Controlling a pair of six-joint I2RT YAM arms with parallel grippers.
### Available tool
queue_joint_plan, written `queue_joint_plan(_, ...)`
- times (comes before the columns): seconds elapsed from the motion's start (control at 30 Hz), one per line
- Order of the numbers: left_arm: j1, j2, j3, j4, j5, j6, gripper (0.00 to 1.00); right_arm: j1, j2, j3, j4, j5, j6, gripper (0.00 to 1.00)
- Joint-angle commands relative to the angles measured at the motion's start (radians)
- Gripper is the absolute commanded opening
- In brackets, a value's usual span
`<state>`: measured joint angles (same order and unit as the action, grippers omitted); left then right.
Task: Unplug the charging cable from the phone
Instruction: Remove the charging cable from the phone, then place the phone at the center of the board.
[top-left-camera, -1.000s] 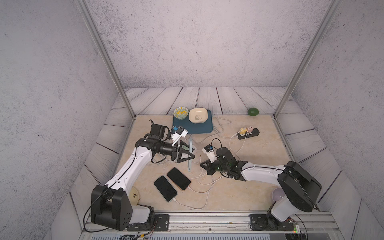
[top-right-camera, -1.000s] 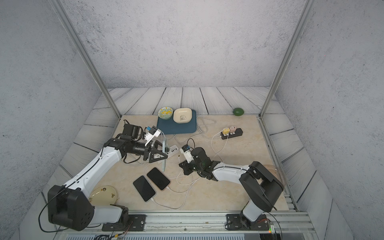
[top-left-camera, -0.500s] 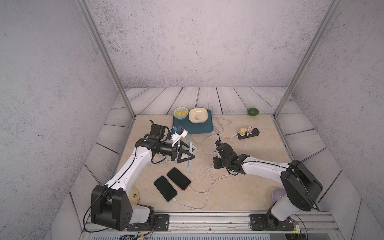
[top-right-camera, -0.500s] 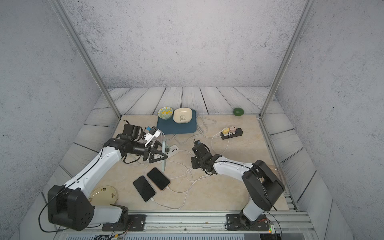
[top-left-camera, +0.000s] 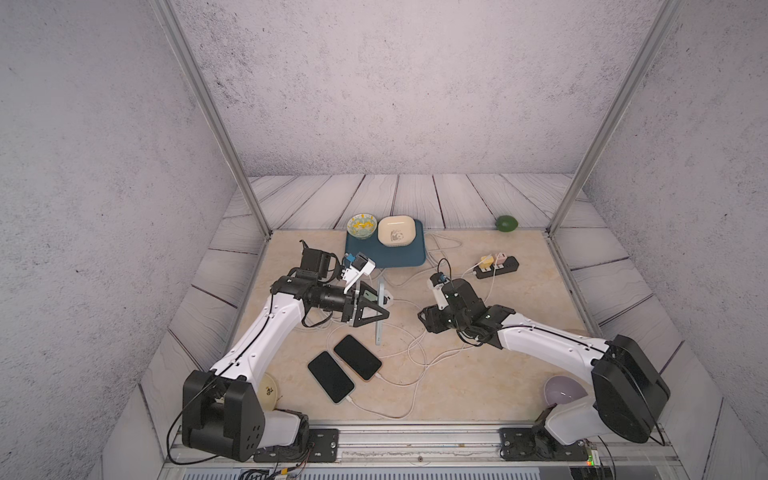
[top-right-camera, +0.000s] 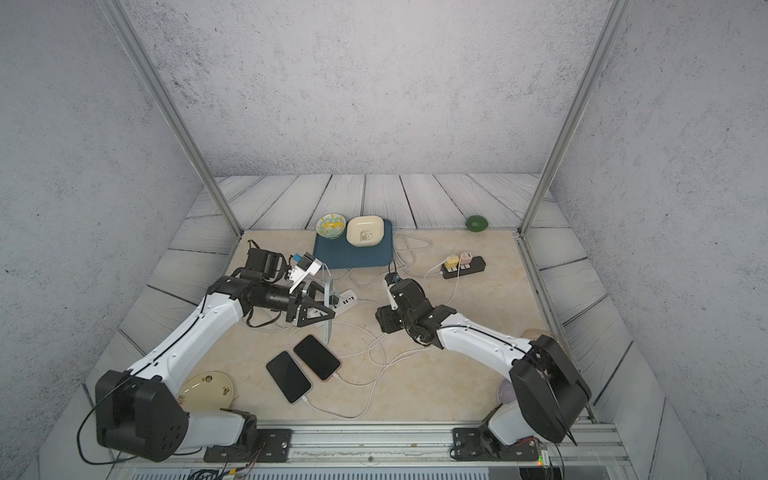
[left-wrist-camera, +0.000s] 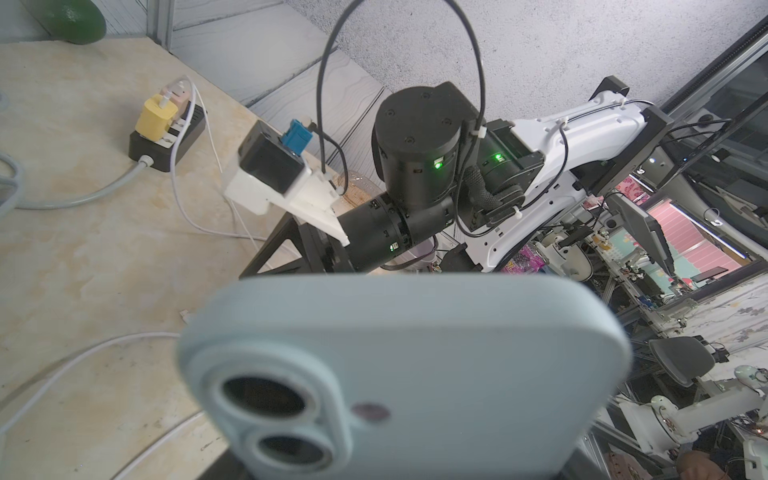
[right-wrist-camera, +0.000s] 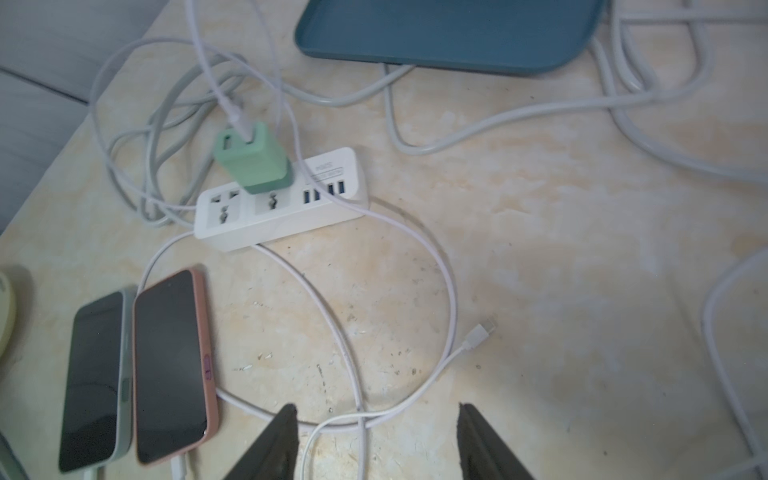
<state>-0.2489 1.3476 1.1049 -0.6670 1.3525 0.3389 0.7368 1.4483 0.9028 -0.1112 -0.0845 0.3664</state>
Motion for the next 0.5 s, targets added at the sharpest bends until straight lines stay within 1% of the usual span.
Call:
queue_joint_plan(0.0, 0.002, -0.001, 0.028, -0.022, 0.060, 0.029, 0.34, -0.005, -0.054, -0.023, 0.063, -0.216, -0.084, 0.71)
queue_joint_plan(0.17, 0.002, 0.000, 0.029, -0.028, 0.068, 0.040, 0.34, -0.010, -0.113, -0.063, 0.167, -0.400, -0.096, 0.84)
queue_joint_plan(0.23, 0.002, 0.001, 0.029, -0.029, 0.069, 0.041, 0.34, -0.010, -0.126, -0.085, 0.244, -0.477, -0.071, 0.87)
queue_joint_plan(0.4, 0.000, 0.004, 0.029, -0.032, 0.072, 0.044, 0.34, -0.010, -0.117, -0.077, 0.367, -0.669, -0.013, 0.93)
queue_joint_plan(0.47, 0.000, 0.004, 0.030, -0.034, 0.074, 0.046, 0.34, -0.010, -0.092, -0.072, 0.437, -0.742, 0.024, 0.99)
